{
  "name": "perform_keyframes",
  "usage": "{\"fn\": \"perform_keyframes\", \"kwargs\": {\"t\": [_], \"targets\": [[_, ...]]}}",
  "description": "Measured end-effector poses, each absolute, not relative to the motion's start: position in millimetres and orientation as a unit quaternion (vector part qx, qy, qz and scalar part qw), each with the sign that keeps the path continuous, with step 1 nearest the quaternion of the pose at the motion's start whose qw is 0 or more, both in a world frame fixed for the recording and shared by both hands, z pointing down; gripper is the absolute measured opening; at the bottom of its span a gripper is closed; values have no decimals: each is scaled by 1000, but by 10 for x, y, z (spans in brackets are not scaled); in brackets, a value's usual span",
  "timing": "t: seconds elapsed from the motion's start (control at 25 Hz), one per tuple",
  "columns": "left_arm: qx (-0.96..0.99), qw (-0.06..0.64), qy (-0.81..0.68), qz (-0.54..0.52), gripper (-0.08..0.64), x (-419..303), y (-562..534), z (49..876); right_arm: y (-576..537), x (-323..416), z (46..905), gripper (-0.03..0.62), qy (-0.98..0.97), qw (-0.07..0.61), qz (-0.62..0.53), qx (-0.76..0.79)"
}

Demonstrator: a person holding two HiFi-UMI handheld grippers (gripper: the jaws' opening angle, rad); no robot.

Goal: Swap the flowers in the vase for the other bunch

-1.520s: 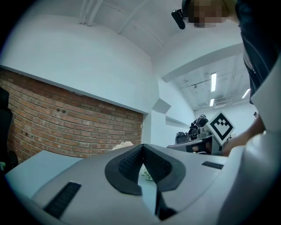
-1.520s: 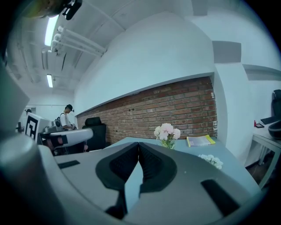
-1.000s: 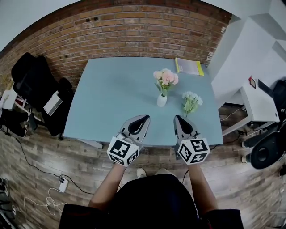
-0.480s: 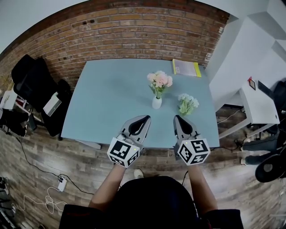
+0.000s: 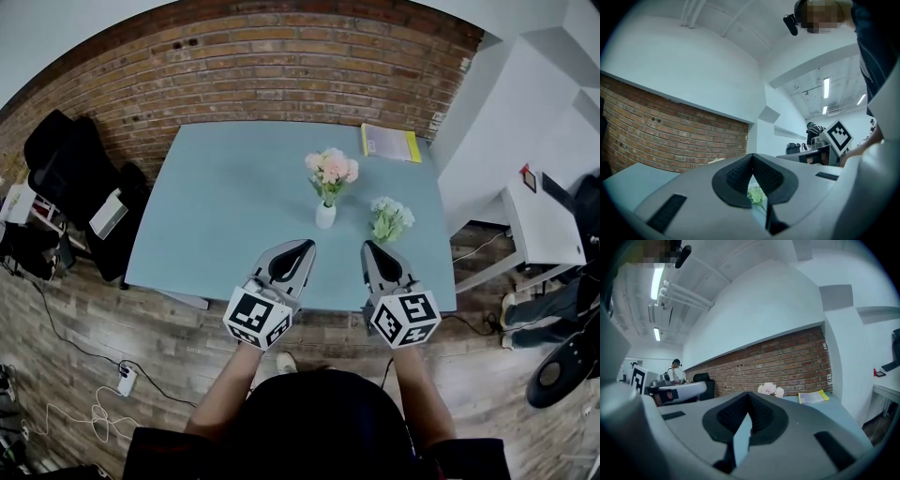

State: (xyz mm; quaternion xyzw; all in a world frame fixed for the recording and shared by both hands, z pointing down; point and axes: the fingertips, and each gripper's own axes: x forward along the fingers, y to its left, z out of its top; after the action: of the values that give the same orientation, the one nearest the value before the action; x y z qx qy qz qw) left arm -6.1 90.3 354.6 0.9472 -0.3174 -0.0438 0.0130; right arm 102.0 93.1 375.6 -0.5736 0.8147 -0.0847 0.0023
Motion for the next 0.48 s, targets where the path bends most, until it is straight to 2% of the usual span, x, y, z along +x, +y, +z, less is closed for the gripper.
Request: {"fn": "perform_keyframes", "kwargs": {"t": [0.48], "targets": [[945,16,-323,-45,9,-108,902,3554,949,923,3746,12,823,8,-85,-561]]}}
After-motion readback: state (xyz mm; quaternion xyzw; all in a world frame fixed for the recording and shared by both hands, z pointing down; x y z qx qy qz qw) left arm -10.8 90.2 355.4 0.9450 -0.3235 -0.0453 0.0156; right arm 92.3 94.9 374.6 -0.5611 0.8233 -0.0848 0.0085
